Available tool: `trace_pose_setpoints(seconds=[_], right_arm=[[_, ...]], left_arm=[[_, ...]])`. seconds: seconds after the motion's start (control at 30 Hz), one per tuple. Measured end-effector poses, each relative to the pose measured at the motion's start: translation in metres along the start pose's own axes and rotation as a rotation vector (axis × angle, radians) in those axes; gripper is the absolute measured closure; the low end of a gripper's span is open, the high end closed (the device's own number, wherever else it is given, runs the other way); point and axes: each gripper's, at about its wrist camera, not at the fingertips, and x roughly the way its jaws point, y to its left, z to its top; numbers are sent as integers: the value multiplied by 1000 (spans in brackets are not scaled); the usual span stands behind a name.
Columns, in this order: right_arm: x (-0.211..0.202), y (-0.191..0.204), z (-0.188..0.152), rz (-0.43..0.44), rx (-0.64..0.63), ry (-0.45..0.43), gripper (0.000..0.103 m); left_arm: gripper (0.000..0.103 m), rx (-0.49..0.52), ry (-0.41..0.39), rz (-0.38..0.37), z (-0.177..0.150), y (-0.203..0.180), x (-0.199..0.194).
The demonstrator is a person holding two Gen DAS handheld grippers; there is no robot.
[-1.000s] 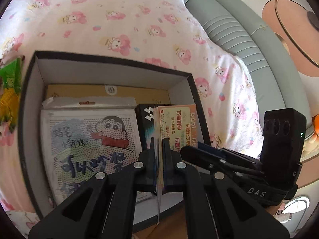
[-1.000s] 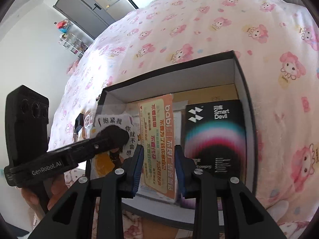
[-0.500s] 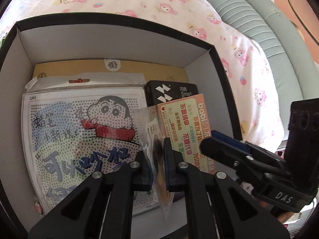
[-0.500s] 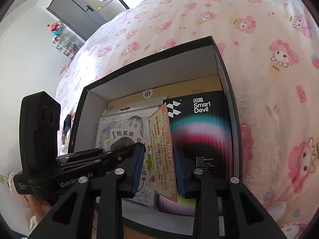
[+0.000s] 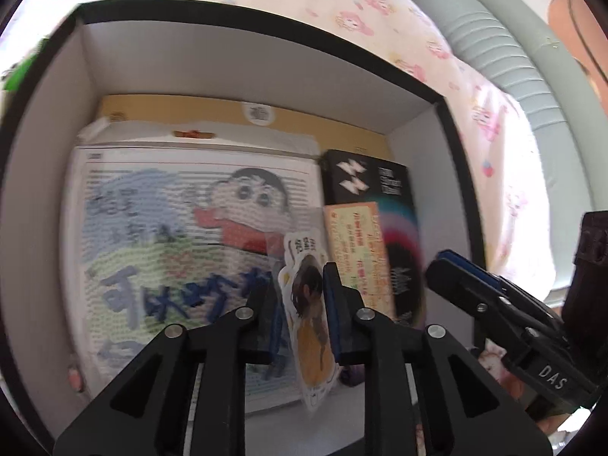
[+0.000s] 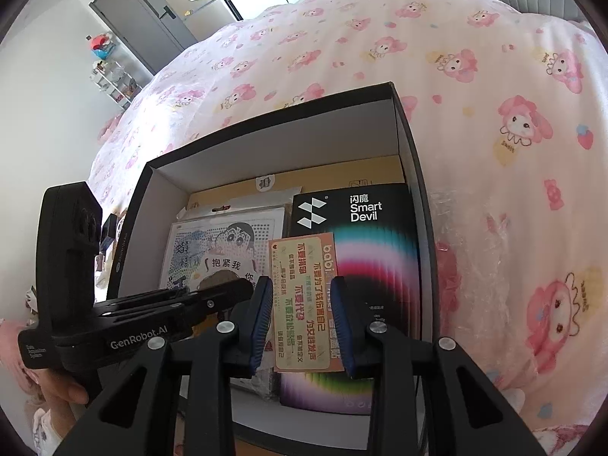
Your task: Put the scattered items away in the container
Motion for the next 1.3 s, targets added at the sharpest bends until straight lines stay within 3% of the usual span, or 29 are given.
trace_pose_setpoints(seconds=[0.07,0.2,0.47,0.7,0.87,0.9,1.13,1.3], right_arm=[[1,-2,0,-6,7,1,75],[2,-3,2,-18,2,-2,75],[4,0,-1,-86,-21,-9,75],[4,2,-1,-124,-41,-17,75],[7,10,-3,-173,-90,-28,75],[7,11,-3,-182,-94,-29,75],[7,7,-6,-209,-83,-22,75],[2,4,-8,-205,-58,-41,75]], left_arm=[[85,6,-23,37,-2,1,-6],[85,9,-7,33,-4,2,-7],[84,60,61,-60,-9,-19,4],[82,-1,3,-67,-9,1,-24],[82,-27,-7,71,-1,14,-27],[82,-28,-2,71,-1,13,-26],[82,35,68,-16,-10,-5,-23],[81,27,35,-53,-13,2,-45]])
